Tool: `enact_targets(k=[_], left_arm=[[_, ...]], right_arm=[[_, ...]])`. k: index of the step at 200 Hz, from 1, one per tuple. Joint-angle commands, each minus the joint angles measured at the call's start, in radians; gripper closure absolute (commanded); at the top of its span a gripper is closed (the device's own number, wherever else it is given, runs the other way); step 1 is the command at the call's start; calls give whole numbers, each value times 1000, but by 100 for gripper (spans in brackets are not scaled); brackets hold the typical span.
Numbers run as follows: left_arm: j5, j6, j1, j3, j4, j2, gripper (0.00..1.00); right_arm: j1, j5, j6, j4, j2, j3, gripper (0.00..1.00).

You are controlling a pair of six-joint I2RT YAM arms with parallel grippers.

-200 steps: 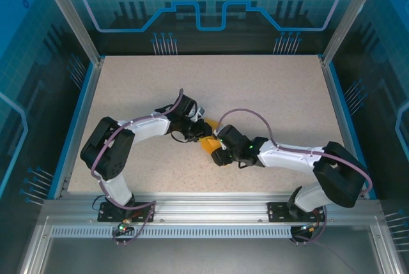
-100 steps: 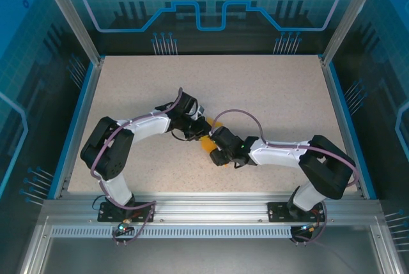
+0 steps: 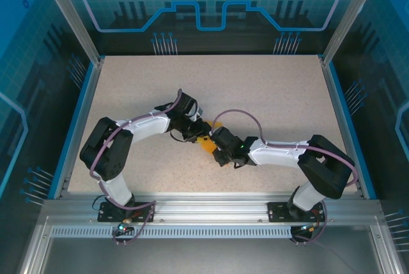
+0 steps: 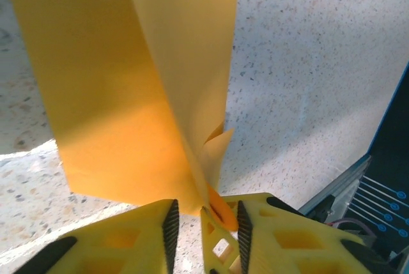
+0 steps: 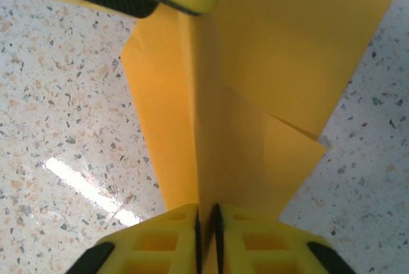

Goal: Fold a paper plane with a square sheet of paper (fold left side to right side)
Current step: Fourth fold the wing at the center of the table.

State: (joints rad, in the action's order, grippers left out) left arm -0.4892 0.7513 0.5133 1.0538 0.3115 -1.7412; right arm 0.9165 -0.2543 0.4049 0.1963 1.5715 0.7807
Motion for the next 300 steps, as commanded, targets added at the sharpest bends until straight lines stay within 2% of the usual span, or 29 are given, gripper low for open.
enact_targets(k=[1, 32, 75, 115, 146, 162, 198, 300], left_arm=[[13, -17, -11, 16, 44, 60, 58], [12, -22, -47, -10, 49, 97, 45], [8, -46, -133, -41, 66, 165, 38], [3, -72, -174, -93, 77, 211, 40], [-67, -48, -165, -159, -4, 169, 54], [-78, -34, -144, -172, -41, 135, 56], [-80, -18, -94, -149, -76, 63, 55], [-84, 4, -37, -67, -105, -71, 51]], right_arm=[[11, 29, 6, -4, 18, 9, 89], [10, 59, 9, -4, 30, 8, 92], [7, 88, 6, -8, 41, 11, 93], [-28, 183, 27, -63, 1, -8, 94], [-67, 266, 35, -94, -4, -29, 94], [-85, 306, 45, -114, -3, -43, 95], [-111, 362, 56, -137, 4, -58, 95], [-170, 470, 85, -199, 10, -100, 95]])
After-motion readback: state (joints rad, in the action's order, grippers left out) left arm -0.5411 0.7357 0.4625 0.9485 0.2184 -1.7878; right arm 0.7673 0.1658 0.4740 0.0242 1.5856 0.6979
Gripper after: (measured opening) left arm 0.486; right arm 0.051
